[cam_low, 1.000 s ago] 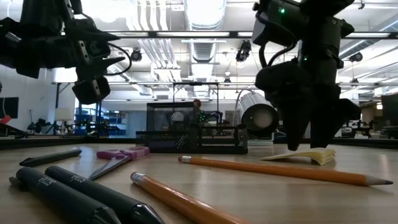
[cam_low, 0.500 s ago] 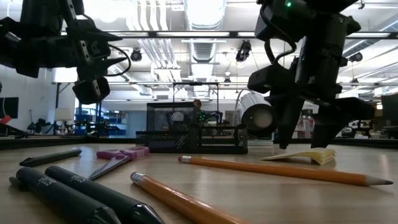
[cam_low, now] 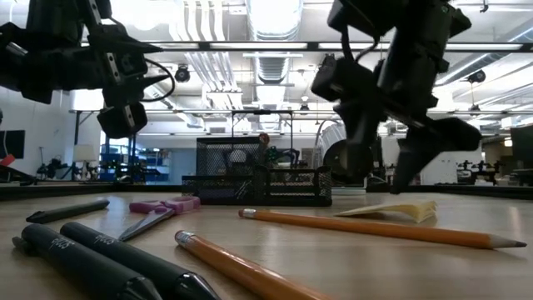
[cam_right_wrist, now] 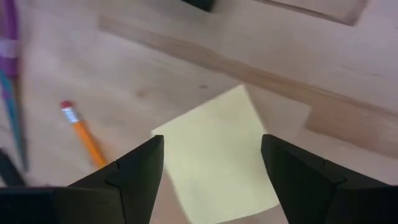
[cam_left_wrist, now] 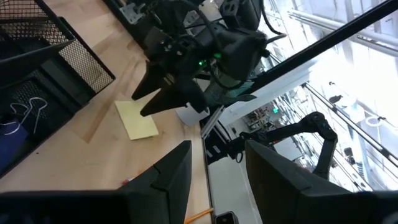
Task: Pick and place office supplies into organizer
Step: Put the yellow sticky notes into the black desk organizer
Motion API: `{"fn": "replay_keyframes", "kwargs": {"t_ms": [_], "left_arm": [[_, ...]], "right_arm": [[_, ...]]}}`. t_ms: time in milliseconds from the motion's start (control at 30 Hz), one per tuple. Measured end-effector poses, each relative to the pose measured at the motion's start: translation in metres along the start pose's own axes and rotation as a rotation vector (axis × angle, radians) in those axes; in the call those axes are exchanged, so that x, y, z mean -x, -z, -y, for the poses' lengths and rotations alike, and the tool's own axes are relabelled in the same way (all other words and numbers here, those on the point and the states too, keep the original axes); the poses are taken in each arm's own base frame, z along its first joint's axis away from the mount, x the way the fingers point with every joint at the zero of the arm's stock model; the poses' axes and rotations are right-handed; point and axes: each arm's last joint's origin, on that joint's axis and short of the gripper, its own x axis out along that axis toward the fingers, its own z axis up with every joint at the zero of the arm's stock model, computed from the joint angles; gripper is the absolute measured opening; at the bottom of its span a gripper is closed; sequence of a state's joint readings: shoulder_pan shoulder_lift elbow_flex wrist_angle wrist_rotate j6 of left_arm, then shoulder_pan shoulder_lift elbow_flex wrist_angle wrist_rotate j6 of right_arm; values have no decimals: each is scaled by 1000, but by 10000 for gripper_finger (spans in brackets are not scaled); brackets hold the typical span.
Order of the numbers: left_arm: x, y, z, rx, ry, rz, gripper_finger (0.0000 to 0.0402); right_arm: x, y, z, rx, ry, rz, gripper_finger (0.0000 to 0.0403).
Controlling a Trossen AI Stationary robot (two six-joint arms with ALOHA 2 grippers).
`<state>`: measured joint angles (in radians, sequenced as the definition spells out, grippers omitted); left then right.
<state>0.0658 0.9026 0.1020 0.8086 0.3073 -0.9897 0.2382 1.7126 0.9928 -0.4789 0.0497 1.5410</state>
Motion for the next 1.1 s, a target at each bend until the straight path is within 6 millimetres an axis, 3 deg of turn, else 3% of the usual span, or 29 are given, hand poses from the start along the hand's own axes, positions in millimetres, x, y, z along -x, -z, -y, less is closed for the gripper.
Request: {"fn": "replay_keyframes", "kwargs": {"t_ms": [367, 667, 1100], "left_arm": [[0, 0, 2, 53, 40, -29, 132], [-1, -3, -1, 154, -33, 88, 132], [-2, -3, -4, 207, -59, 129, 132]], "right_arm": [[9, -1, -16, 103, -48, 15, 260], [10, -2, -16, 280, -48, 23, 260], [10, -2, -16, 283, -44, 22, 260]]}}
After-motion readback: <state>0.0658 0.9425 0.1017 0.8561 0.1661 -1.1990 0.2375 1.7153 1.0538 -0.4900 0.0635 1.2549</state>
